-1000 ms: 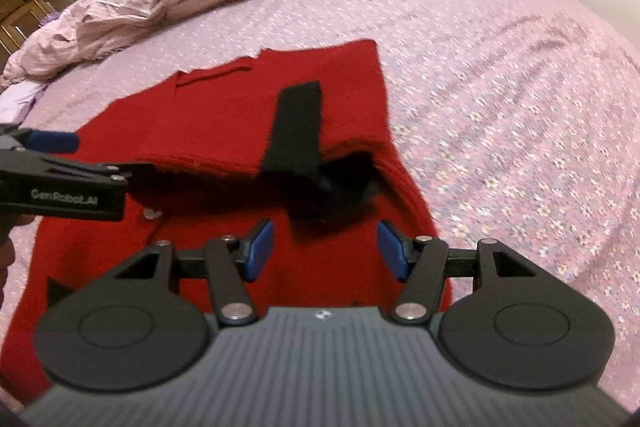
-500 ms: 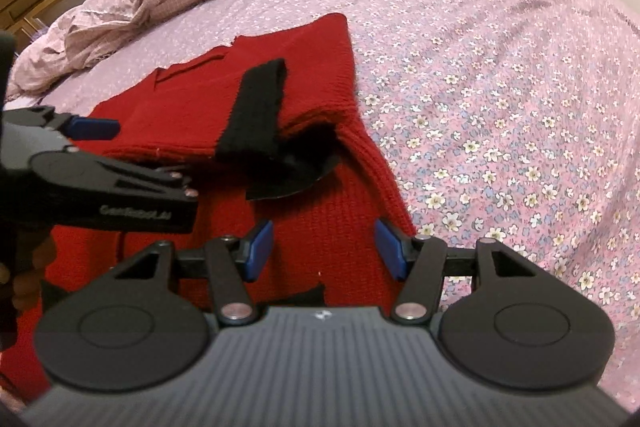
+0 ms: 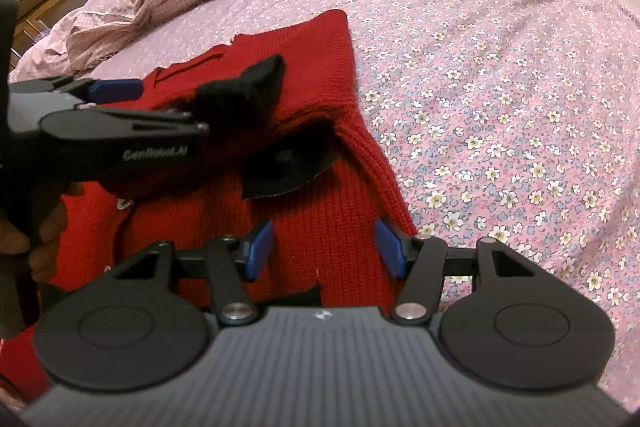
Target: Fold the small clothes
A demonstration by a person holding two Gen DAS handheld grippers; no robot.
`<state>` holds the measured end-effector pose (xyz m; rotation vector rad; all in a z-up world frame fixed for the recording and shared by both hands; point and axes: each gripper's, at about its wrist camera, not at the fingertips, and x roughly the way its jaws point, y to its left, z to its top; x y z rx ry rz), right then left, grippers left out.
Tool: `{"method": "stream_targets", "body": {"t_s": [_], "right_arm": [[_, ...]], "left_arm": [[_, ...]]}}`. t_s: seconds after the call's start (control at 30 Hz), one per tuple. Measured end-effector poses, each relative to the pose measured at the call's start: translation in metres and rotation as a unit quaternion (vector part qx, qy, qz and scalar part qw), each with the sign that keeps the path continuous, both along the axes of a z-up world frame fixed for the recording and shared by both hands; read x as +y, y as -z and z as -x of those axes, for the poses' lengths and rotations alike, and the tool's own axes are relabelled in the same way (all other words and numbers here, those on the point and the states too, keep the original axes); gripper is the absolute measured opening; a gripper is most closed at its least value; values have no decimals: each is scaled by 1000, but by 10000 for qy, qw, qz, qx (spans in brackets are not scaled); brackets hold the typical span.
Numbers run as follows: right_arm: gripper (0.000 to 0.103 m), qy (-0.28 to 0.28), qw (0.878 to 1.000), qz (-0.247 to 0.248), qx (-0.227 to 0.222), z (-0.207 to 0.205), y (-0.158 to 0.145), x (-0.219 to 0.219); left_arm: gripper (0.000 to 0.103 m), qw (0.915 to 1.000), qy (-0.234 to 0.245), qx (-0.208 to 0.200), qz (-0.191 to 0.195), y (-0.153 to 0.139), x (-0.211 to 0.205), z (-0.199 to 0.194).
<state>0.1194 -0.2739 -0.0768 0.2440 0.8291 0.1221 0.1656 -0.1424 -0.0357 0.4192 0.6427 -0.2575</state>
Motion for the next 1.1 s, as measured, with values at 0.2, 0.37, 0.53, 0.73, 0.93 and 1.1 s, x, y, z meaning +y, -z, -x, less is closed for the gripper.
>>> {"method": "stream_targets", "body": {"t_s": [0.2, 0.37, 0.53, 0.73, 0.93, 1.1], "right_arm": [[59, -3, 10000, 9, -10, 0, 0, 0], [59, 30, 10000, -2, 0, 0, 0, 1], [59, 46, 10000, 25, 8, 0, 0, 2], [59, 58, 9999, 117, 38, -1, -1, 5], [59, 78, 9997, 190, 95, -1, -3, 8], [59, 93, 9998, 141, 127, -2, -8, 8]], "left_arm": [[35, 9991, -70, 125, 408, -8, 18, -1], [31, 9963, -531, -70, 665, -28, 52, 7], [32, 9882, -1278, -104, 843, -39, 100, 18], [33, 9770, -1935, 92, 893, -35, 151, 36], [46, 9624, -2296, 675, 1286, -16, 195, 49], [66, 9612, -2428, 668, 1123, -11, 214, 66]]}}
